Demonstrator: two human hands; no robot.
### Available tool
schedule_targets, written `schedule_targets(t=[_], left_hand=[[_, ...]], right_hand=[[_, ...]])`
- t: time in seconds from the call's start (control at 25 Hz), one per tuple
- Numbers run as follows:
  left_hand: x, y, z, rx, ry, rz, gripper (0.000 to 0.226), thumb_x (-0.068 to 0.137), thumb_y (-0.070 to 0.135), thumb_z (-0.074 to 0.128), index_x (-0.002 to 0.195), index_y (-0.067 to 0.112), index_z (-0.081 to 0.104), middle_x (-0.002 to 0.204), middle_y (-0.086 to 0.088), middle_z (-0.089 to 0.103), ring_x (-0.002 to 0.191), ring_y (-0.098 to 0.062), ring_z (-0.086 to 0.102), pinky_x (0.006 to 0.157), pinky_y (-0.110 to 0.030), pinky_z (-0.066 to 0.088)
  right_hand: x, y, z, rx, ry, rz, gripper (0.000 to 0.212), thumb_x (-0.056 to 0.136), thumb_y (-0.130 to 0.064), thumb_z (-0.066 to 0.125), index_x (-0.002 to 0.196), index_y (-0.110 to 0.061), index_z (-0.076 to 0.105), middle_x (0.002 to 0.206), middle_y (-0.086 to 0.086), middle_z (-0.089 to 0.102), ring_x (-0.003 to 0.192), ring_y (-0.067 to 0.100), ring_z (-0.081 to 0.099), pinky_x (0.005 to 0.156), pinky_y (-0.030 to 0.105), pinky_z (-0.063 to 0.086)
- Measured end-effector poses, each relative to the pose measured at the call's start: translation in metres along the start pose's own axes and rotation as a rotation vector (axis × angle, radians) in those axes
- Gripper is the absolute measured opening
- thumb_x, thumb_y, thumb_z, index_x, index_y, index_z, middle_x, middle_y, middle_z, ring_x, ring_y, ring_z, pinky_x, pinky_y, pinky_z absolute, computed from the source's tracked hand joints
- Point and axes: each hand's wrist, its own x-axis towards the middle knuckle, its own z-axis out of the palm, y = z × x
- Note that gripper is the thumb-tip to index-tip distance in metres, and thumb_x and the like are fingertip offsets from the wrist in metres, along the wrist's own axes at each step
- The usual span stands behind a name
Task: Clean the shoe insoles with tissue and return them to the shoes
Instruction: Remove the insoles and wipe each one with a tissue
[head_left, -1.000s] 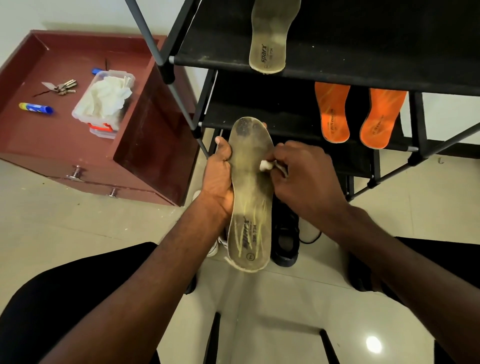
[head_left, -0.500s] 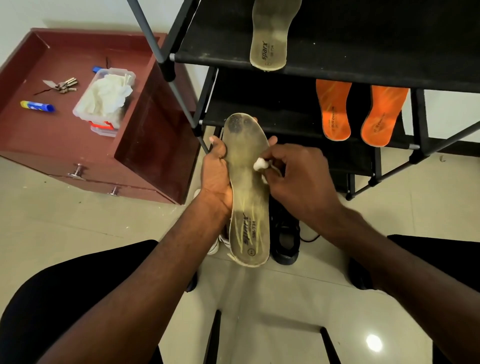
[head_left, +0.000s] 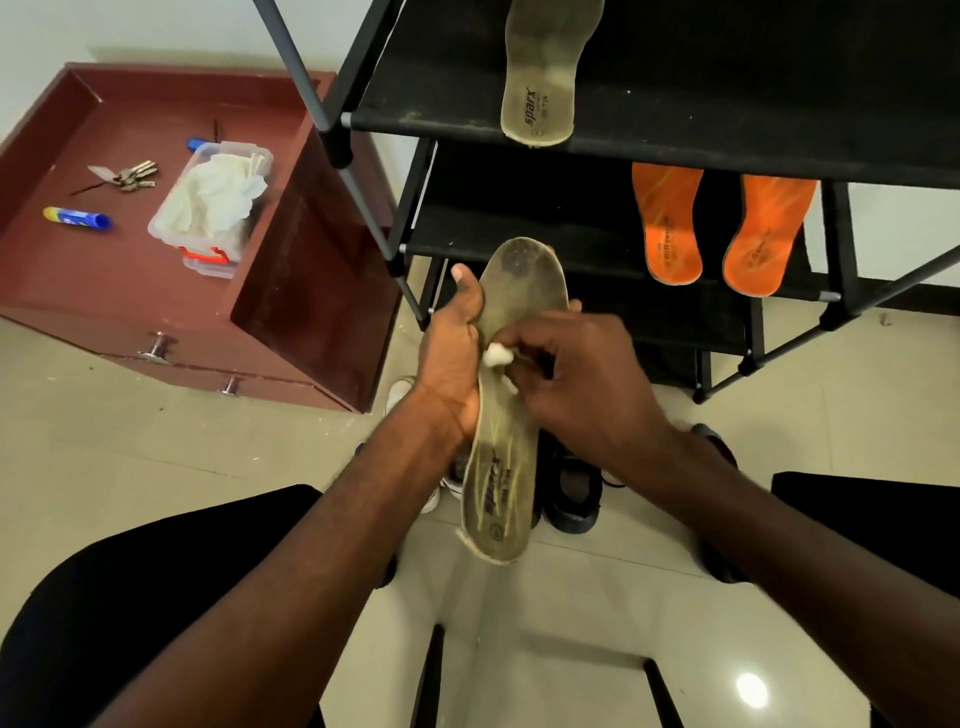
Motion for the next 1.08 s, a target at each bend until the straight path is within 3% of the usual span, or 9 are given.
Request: schedule_targets(t=[0.08, 0.12, 0.24, 0.32, 0.48, 0.56, 0.84, 0.96, 1.08], left_hand=[[0.0, 0.003, -0.006, 0.002, -0.04, -0.015, 0.077, 0.107, 0.065, 0.03, 0.142, 0.002, 0.057, 0.135, -0.025, 0.063, 0.124, -0.036, 0.064, 0.11, -0.049, 0.049], [-0.001, 0.001, -0.007, 0.017, -0.044, -0.022, 0.077, 0.107, 0.064, 0.03, 0.142, 0.001, 0.057, 0.134, -0.024, 0.061, 0.121, -0.034, 0.064, 0.106, -0.046, 0.053], [-0.001, -0.002, 0.002, 0.029, -0.071, -0.054, 0.078, 0.108, 0.063, 0.029, 0.152, 0.001, 0.047, 0.137, -0.023, 0.057, 0.122, -0.032, 0.06, 0.103, -0.043, 0.054], [0.002, 0.004, 0.004, 0.024, -0.058, -0.051, 0.078, 0.107, 0.063, 0.029, 0.153, 0.002, 0.047, 0.13, -0.02, 0.064, 0.117, -0.031, 0.065, 0.1, -0.042, 0.056], [0.002, 0.015, 0.001, 0.061, -0.012, -0.049, 0.076, 0.107, 0.062, 0.032, 0.141, 0.0, 0.059, 0.126, -0.022, 0.069, 0.113, -0.032, 0.071, 0.095, -0.043, 0.06], [0.0, 0.011, 0.003, 0.084, 0.036, -0.057, 0.072, 0.108, 0.06, 0.035, 0.137, 0.001, 0.062, 0.126, -0.022, 0.071, 0.113, -0.032, 0.072, 0.093, -0.043, 0.061], [-0.002, 0.007, 0.005, 0.135, 0.098, -0.104, 0.071, 0.107, 0.06, 0.038, 0.138, 0.001, 0.061, 0.123, -0.021, 0.072, 0.108, -0.031, 0.074, 0.083, -0.041, 0.063], [-0.005, 0.01, 0.009, 0.169, 0.05, -0.105, 0.073, 0.107, 0.063, 0.036, 0.141, 0.003, 0.06, 0.132, -0.022, 0.068, 0.122, -0.034, 0.068, 0.094, -0.045, 0.06], [-0.008, 0.013, 0.011, 0.182, -0.071, -0.129, 0.077, 0.105, 0.067, 0.032, 0.147, 0.007, 0.056, 0.143, -0.024, 0.061, 0.134, -0.038, 0.058, 0.11, -0.055, 0.049]], right_hand=[[-0.004, 0.001, -0.004, 0.06, -0.091, -0.032, 0.02, 0.087, -0.009, 0.077, 0.104, -0.019, 0.08, 0.094, -0.008, 0.075, 0.083, 0.005, 0.069, 0.076, 0.031, 0.058], [-0.002, 0.005, -0.006, -0.025, -0.072, -0.048, 0.02, 0.088, -0.01, 0.076, 0.105, -0.02, 0.079, 0.094, -0.007, 0.074, 0.082, 0.008, 0.068, 0.073, 0.031, 0.057], [0.007, 0.015, -0.008, -0.297, 0.133, -0.018, 0.017, 0.091, -0.012, 0.069, 0.105, -0.017, 0.076, 0.096, -0.001, 0.068, 0.082, 0.019, 0.064, 0.066, 0.037, 0.054], [0.01, 0.017, -0.005, -0.274, 0.223, 0.033, 0.018, 0.09, -0.016, 0.072, 0.108, -0.017, 0.077, 0.102, 0.001, 0.062, 0.089, 0.02, 0.06, 0.07, 0.036, 0.052], [0.016, 0.027, -0.016, -0.009, 0.306, 0.315, 0.022, 0.09, -0.036, 0.077, 0.112, -0.031, 0.077, 0.106, -0.01, 0.067, 0.095, 0.006, 0.064, 0.08, 0.028, 0.056], [0.015, 0.027, -0.014, 0.205, 0.258, 0.447, 0.019, 0.091, -0.032, 0.077, 0.109, -0.032, 0.077, 0.096, -0.015, 0.074, 0.089, 0.002, 0.071, 0.079, 0.033, 0.062], [0.017, 0.031, -0.016, 0.584, 0.183, 0.759, 0.015, 0.084, -0.012, 0.084, 0.098, -0.015, 0.079, 0.09, 0.002, 0.078, 0.081, 0.014, 0.077, 0.066, 0.029, 0.062], [0.021, 0.023, -0.02, 0.713, 0.23, 0.829, 0.013, 0.086, -0.007, 0.08, 0.098, -0.011, 0.077, 0.088, 0.004, 0.078, 0.07, 0.01, 0.076, 0.058, 0.024, 0.059], [0.027, 0.025, -0.03, 0.85, 0.307, 0.846, 0.016, 0.088, -0.005, 0.078, 0.104, -0.006, 0.076, 0.09, 0.008, 0.078, 0.069, 0.015, 0.076, 0.061, 0.031, 0.062]])
